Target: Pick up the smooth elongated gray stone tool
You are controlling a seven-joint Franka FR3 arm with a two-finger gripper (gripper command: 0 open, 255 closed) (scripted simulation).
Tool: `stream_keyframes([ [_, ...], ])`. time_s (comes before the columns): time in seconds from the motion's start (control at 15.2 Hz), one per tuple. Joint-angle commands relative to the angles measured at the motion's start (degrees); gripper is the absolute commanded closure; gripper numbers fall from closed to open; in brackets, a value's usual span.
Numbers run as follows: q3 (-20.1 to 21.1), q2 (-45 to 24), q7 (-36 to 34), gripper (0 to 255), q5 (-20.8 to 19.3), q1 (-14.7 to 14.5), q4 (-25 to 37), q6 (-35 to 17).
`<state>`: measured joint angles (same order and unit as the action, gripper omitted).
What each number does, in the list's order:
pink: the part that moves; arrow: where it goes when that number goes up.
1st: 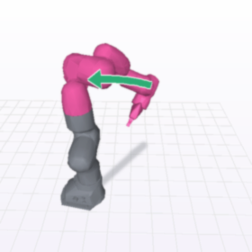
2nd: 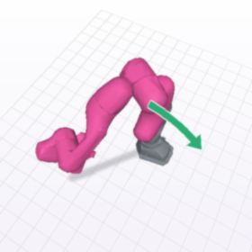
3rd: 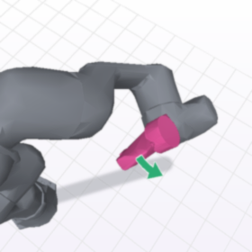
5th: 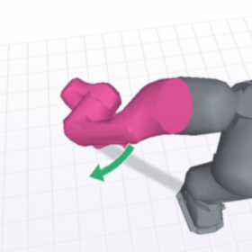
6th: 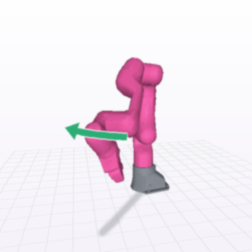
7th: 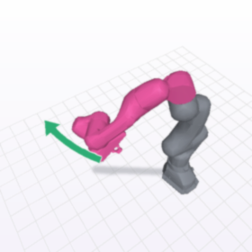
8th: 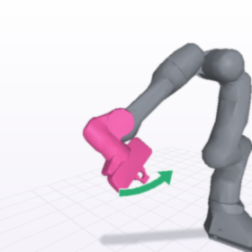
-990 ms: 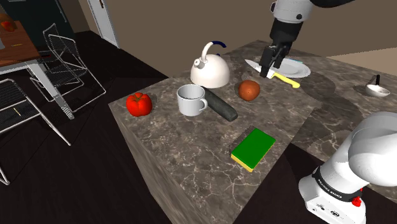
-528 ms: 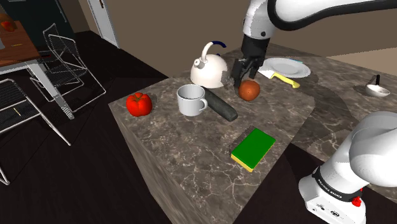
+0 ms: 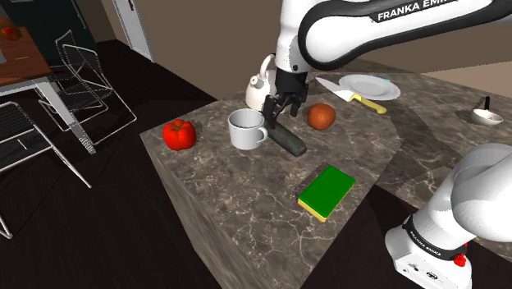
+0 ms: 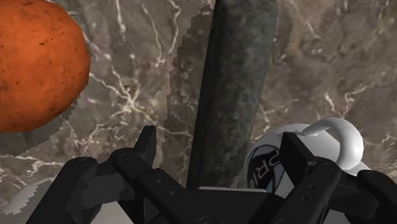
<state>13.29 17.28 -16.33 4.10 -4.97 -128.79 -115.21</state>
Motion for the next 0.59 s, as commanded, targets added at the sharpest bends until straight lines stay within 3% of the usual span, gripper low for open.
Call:
stream_keyframes([
  [0.0, 0.69, -1.78, -1.05, 0, -0.11, -0.18, 0.41, -1.52],
  [0.53, 1.05, -3.32, -1.24, 0, -0.26, -0.19, -3.3, -6.75],
])
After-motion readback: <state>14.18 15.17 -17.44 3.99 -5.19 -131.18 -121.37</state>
